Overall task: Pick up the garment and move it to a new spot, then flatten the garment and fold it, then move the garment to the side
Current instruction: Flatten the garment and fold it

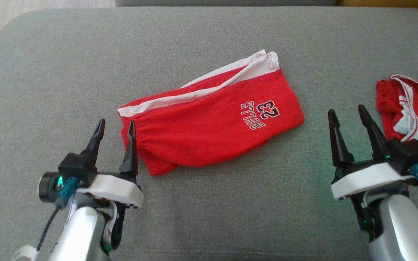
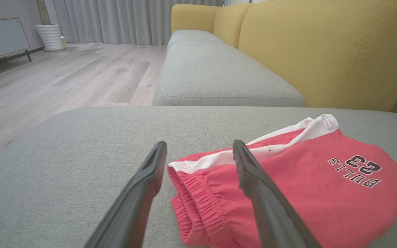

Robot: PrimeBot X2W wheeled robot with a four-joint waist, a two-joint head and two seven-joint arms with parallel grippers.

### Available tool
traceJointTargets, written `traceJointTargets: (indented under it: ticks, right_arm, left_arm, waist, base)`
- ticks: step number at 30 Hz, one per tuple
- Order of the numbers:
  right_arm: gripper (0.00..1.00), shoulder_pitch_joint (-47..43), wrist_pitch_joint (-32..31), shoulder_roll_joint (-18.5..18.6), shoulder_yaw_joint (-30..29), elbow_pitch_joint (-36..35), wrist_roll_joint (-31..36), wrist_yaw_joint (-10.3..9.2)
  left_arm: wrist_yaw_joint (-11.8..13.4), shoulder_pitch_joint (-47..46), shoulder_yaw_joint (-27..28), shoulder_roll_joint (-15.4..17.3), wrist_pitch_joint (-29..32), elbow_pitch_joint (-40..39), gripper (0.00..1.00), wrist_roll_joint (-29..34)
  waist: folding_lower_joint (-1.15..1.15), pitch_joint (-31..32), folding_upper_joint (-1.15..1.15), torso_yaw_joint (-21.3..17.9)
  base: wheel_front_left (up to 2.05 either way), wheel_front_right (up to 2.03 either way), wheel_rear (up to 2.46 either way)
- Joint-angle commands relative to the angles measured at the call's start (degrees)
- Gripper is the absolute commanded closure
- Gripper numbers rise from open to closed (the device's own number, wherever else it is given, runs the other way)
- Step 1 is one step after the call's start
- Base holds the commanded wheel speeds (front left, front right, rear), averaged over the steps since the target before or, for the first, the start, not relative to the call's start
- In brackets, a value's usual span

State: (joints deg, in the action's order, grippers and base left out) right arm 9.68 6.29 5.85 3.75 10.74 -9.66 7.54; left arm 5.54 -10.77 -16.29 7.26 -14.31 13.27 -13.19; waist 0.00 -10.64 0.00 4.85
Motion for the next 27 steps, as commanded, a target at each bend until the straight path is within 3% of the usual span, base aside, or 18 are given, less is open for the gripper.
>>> traceJointTargets:
  ticks: [1,19,23,27]
  right_arm:
    - [0.0,0.5,-0.8,-0.5,0.7,-3.4,0.8,-0.05]
    - [0.0,0.7,-4.3,-0.9,0.0,-5.6,1.9,-0.05]
    - [0.0,5.6,-4.9,-0.1,1.4,-1.2,2.3,-0.05]
    - [0.0,11.9,-5.6,0.8,4.0,7.6,2.4,-0.05]
  left_arm:
    - [0.3,-1.2,1.7,1.3,-0.7,-1.5,0.0,0.3]
    - [0.3,-2.9,1.4,1.0,-0.7,-1.1,0.0,0.2]
    - [0.1,-4.4,1.0,0.3,-0.7,-1.3,0.0,0.3]
    - [-0.5,-6.1,0.6,-0.5,-0.7,-1.3,0.0,0.4]
  waist:
    - [0.0,0.2,0.0,-0.1]
    - [0.0,-1.2,0.0,1.0]
    - [0.0,-3.1,0.0,2.0]
    - [0.0,-5.1,0.0,3.4]
  base:
    - [0.0,0.0,0.0]
    - [0.0,0.0,0.0]
    - [0.0,0.0,0.0]
    - [0.0,0.0,0.0]
